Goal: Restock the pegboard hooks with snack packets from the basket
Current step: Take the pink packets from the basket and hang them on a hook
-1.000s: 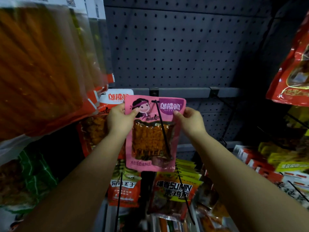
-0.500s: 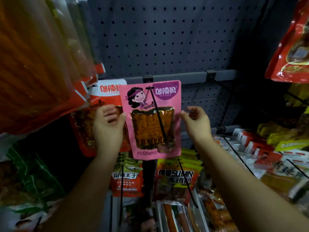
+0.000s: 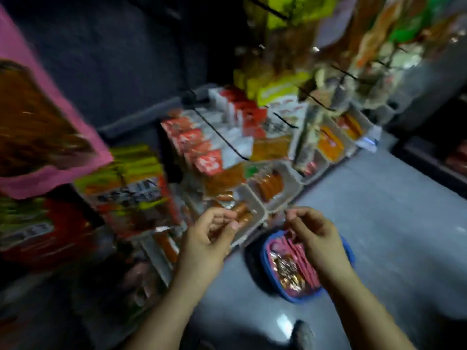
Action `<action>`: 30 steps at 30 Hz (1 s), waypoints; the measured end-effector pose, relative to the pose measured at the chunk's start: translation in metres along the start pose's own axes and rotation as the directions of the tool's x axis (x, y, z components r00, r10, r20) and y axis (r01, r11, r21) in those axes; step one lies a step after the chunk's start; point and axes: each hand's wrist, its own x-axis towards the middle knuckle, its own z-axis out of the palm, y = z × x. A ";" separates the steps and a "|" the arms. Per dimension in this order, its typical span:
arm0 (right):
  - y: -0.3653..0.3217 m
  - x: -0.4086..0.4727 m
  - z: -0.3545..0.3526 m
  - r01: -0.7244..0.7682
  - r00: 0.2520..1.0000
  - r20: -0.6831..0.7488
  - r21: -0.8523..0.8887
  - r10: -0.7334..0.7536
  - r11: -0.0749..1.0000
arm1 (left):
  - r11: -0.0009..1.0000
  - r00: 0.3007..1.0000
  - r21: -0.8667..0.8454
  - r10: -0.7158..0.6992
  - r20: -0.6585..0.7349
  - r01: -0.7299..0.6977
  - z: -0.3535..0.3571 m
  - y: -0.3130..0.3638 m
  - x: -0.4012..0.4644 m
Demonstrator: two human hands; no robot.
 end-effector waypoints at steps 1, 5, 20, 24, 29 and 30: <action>0.020 0.000 -0.025 -0.051 0.998 -0.035 -0.027 0.050 0.998 | 0.999 0.998 0.012 -0.041 0.042 0.040 0.024 -0.014 0.002; 0.105 0.015 -0.114 -0.274 0.960 -0.103 -0.123 0.262 0.954 | 0.976 0.967 0.064 -0.214 0.139 0.207 0.123 -0.089 0.013; 0.517 0.192 -0.296 -0.440 0.749 -0.020 -0.762 0.662 0.475 | 0.717 0.713 0.241 -0.691 0.120 0.654 0.415 -0.484 0.054; 0.584 0.249 -0.313 -0.484 0.785 -0.108 -0.721 0.610 0.496 | 0.761 0.769 0.301 -0.628 0.119 0.575 0.442 -0.543 0.078; 0.625 0.281 -0.304 -0.504 0.832 -0.135 -0.589 0.538 0.632 | 0.742 0.742 0.154 -0.667 0.069 0.652 0.470 -0.567 0.104; 0.627 0.281 -0.302 -0.505 0.842 -0.161 -0.573 0.515 0.646 | 0.715 0.713 0.087 -0.699 0.065 0.693 0.471 -0.568 0.106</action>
